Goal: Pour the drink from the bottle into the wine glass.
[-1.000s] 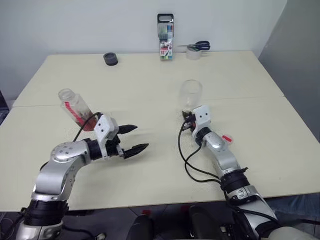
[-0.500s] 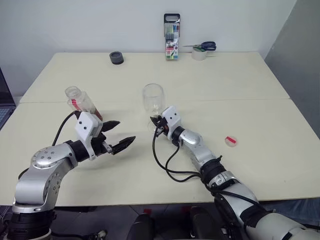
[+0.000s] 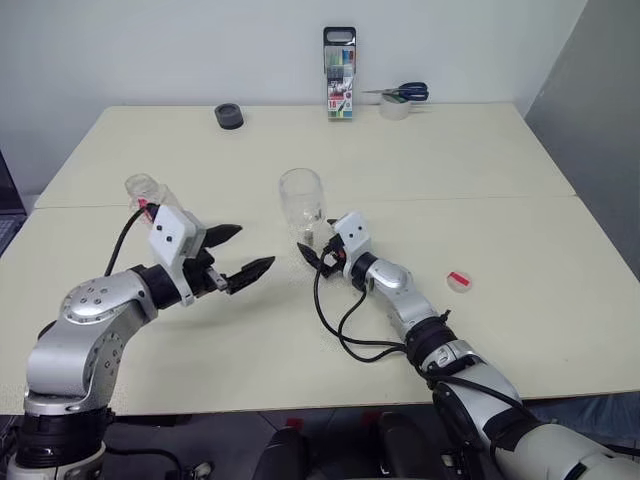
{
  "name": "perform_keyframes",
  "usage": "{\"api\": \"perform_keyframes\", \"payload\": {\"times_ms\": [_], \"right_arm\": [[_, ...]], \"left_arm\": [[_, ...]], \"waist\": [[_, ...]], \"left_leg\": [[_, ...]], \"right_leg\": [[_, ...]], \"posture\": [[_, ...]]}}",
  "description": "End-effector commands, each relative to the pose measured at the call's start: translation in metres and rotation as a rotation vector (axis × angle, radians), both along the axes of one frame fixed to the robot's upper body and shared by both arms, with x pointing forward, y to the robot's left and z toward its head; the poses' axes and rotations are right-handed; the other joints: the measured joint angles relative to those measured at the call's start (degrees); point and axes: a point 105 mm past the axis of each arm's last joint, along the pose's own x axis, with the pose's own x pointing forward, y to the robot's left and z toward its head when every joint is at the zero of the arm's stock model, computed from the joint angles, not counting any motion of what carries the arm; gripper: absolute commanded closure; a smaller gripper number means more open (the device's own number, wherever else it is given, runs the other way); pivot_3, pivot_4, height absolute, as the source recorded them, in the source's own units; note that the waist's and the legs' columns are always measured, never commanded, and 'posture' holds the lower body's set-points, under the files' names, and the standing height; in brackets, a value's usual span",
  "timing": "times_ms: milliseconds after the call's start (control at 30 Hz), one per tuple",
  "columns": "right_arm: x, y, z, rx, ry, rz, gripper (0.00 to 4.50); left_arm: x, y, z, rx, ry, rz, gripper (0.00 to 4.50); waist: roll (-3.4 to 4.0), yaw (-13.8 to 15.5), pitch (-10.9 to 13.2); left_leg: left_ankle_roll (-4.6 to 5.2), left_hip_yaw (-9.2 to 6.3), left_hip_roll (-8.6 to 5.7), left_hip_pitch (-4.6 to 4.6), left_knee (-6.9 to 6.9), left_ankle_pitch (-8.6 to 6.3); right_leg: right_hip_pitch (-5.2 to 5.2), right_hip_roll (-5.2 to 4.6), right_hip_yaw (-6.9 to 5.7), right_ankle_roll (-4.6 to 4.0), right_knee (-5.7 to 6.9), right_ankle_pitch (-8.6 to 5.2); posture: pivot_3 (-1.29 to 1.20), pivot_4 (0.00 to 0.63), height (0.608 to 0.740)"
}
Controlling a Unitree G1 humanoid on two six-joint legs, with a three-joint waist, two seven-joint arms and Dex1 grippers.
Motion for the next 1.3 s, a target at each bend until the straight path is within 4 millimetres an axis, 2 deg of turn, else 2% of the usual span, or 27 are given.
{"api": "perform_keyframes", "payload": {"times_ms": [33,267,567,767,933,1133,1300], "right_arm": [[0.000,-0.001,0.011,0.041,-0.032,0.008,0.02],[-0.002,-0.013,0.015,0.077,-0.042,-0.015,0.02],[-0.018,-0.036,0.015,0.031,-0.080,-0.019,0.02],[-0.047,-0.059,0.011,-0.024,-0.018,0.087,0.02],[-0.078,-0.072,0.018,-0.121,-0.055,0.181,0.02],[-0.120,-0.071,0.035,-0.151,-0.088,0.362,0.02],[-0.127,-0.066,0.042,-0.146,-0.084,0.394,0.02]], "left_arm": [[-0.002,-0.002,0.014,-0.017,-0.067,-0.015,0.00],[-0.003,-0.003,0.012,-0.054,-0.072,-0.012,0.00],[0.001,0.001,0.012,-0.106,-0.112,0.016,0.00],[0.000,0.006,-0.013,-0.120,-0.076,0.082,0.00],[-0.003,0.013,-0.044,-0.111,-0.042,0.181,0.00],[-0.004,0.051,-0.078,-0.108,-0.048,0.496,0.00],[0.000,0.068,-0.083,-0.110,-0.073,0.600,0.00]], "waist": [[0.00,0.0,0.0],[0.00,0.0,0.0],[0.00,0.1,0.0],[0.00,0.3,0.0],[-0.01,0.6,0.0],[-0.02,1.1,0.0],[-0.06,2.0,0.0]], "left_leg": [[0.00,0.01,0.00,0.00,0.00,0.00],[-0.06,0.01,0.00,-0.01,0.01,0.03],[-0.04,0.00,0.00,-0.03,0.03,0.02],[0.01,0.00,0.00,-0.04,0.01,-0.01],[0.03,0.02,-0.02,-0.06,0.04,-0.02],[0.03,-0.02,0.03,0.00,0.02,-0.02],[0.03,-0.07,0.01,-0.03,0.07,-0.02]], "right_leg": [[0.00,0.00,0.01,0.00,0.00,0.00],[0.00,0.00,0.01,0.00,0.00,0.00],[0.00,-0.01,0.01,0.00,-0.01,0.00],[0.00,-0.03,0.02,0.00,-0.03,0.00],[0.00,-0.06,0.02,0.01,-0.06,0.00],[0.05,-0.03,0.00,0.02,-0.07,-0.01],[0.07,-0.03,-0.06,0.02,-0.08,-0.01]], "posture": [[0.00,0.150,0.740],[0.00,0.150,0.740],[0.00,0.150,0.740],[0.00,0.150,0.740],[0.00,0.150,0.740],[0.00,0.150,0.740],[0.00,0.150,0.740]]}}
